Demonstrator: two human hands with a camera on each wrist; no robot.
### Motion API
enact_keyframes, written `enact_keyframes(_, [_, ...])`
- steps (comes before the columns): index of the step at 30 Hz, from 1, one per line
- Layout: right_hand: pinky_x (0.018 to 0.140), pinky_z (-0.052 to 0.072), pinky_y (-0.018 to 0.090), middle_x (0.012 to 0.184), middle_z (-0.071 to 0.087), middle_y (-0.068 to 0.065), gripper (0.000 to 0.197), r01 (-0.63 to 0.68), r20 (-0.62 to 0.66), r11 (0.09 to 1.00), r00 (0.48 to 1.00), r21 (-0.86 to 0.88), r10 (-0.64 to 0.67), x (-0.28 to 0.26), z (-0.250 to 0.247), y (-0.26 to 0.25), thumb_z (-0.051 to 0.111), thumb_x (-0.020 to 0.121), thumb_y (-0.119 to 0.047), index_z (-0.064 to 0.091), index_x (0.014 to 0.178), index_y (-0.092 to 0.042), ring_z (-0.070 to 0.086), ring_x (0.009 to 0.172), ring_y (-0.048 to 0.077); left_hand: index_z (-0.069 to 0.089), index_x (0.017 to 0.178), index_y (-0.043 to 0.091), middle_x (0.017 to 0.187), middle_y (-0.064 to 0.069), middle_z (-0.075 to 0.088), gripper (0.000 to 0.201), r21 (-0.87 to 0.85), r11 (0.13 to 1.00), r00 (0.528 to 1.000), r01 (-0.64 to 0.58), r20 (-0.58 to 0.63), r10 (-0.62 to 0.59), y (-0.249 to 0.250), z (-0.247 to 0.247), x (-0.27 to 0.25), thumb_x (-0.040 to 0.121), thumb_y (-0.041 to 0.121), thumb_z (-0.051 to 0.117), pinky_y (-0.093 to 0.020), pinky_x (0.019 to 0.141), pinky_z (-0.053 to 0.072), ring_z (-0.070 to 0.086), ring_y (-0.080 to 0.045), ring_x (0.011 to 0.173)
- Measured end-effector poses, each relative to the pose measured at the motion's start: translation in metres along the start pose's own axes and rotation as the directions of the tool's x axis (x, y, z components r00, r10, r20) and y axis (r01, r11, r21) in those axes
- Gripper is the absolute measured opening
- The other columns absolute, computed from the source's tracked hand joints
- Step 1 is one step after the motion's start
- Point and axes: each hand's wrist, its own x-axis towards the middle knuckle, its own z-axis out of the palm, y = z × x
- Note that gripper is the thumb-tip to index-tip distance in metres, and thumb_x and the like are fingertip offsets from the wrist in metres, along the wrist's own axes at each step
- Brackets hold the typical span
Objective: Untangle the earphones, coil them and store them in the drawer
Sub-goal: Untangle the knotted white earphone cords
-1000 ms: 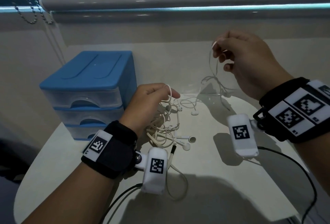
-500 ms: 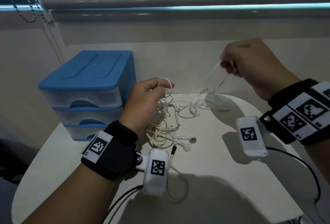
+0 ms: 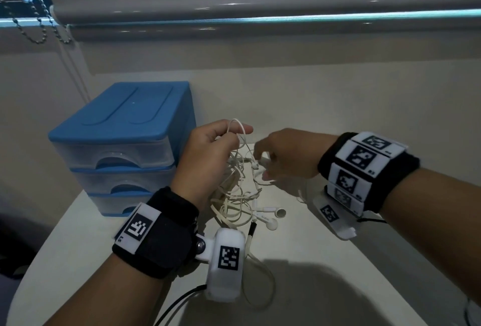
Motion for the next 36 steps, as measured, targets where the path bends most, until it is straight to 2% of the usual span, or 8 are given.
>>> enact_keyframes(4, [0.061,0.045,0.025,0.087,0.073,0.001,0.015,-0.078,0.006,0.994,0.997,-0.076,0.079,0.003,0.000,0.003,0.071,0.092,-0.025,0.072,0.099,-0.012,0.066,0.082,0.019,0.079,0.101,0.016,0.064,0.023,0.059,0.030,-0.043,0.999,0.999,-0.033,-0.016,0.032,0.000,0.000,0.001,0.092,0.002,0.055,-0.009,0.051,0.036,0.048,0.003,0.055])
enact_keyframes(7, [0.064,0.048,0.027,0.094,0.077,0.009,0.017,-0.145,0.029,0.985,0.988,-0.098,0.149,0.000,0.000,0.010,0.065,0.094,-0.018,0.075,0.098,-0.005,0.071,0.084,0.024,0.078,0.103,0.017,0.066,0.022,0.058,0.029,-0.078,0.996,0.999,-0.044,-0.022,0.042,0.001,0.000,0.000,0.091,0.004,0.055,-0.010,0.052,0.036,0.046,0.001,0.055])
enact_keyframes(13, [0.064,0.046,0.022,0.090,0.067,-0.008,0.009,-0.107,-0.054,0.994,0.993,0.024,0.108,-0.012,-0.010,0.016,0.075,0.087,-0.024,0.072,0.094,-0.020,0.060,0.080,0.012,0.070,0.114,0.022,0.090,-0.011,0.055,0.042,-0.148,0.989,0.997,-0.007,0.072,0.017,0.004,0.002,-0.002,0.076,0.016,0.053,-0.019,0.049,0.038,0.043,-0.009,0.057])
enact_keyframes(16, [0.070,0.043,0.022,0.105,0.063,-0.012,0.028,0.069,-0.201,0.946,0.980,0.316,-0.005,-0.014,-0.020,0.011,0.073,0.090,-0.019,0.063,0.114,-0.029,0.060,0.086,0.009,0.064,0.123,0.022,0.090,-0.011,0.060,0.046,-0.186,0.982,0.993,0.042,0.119,-0.020,0.006,0.003,-0.003,0.079,0.015,0.050,-0.022,0.051,0.040,0.047,-0.010,0.060])
enact_keyframes(20, [0.083,0.053,0.025,0.129,0.056,-0.014,0.060,0.277,-0.277,0.808,0.950,0.520,-0.147,-0.021,-0.019,-0.007,0.077,0.087,-0.027,0.049,0.139,-0.038,0.067,0.093,0.010,0.055,0.129,0.029,0.080,-0.010,0.067,0.050,-0.209,0.974,0.986,0.091,0.154,-0.059,0.007,0.002,-0.003,0.084,0.011,0.043,-0.035,0.061,0.042,0.054,-0.024,0.066])
enact_keyframes(26, [0.069,0.052,0.030,0.090,0.075,-0.003,0.015,0.241,-0.245,0.763,0.963,0.600,-0.111,-0.012,-0.002,0.001,0.075,0.090,-0.026,0.070,0.103,-0.022,0.073,0.073,0.013,0.060,0.126,0.029,0.084,-0.013,0.071,0.049,-0.117,0.985,0.978,0.131,0.178,-0.109,0.005,0.002,-0.003,0.080,0.015,0.047,-0.037,0.070,0.052,0.064,-0.027,0.075])
enact_keyframes(31, [0.063,0.045,0.021,0.108,0.067,-0.009,0.027,0.248,-0.403,0.776,0.915,0.580,0.009,-0.029,-0.007,0.013,0.074,0.085,-0.013,0.067,0.102,-0.033,0.066,0.068,0.008,0.061,0.126,0.032,0.094,-0.001,0.077,0.040,0.085,0.991,0.961,0.104,0.246,-0.122,0.002,0.001,-0.002,0.095,0.009,0.051,-0.034,0.085,0.054,0.069,-0.013,0.085])
enact_keyframes(36, [0.057,0.041,0.017,0.075,0.064,-0.004,0.015,0.398,-0.362,0.770,0.903,0.498,-0.233,-0.058,-0.014,-0.009,0.074,0.084,-0.010,0.067,0.085,-0.023,0.051,0.055,0.004,0.063,0.123,0.033,0.105,-0.011,0.073,0.044,0.120,0.989,0.967,0.087,0.229,-0.113,0.003,0.002,-0.003,0.081,0.025,0.051,-0.048,0.098,0.052,0.070,-0.023,0.100])
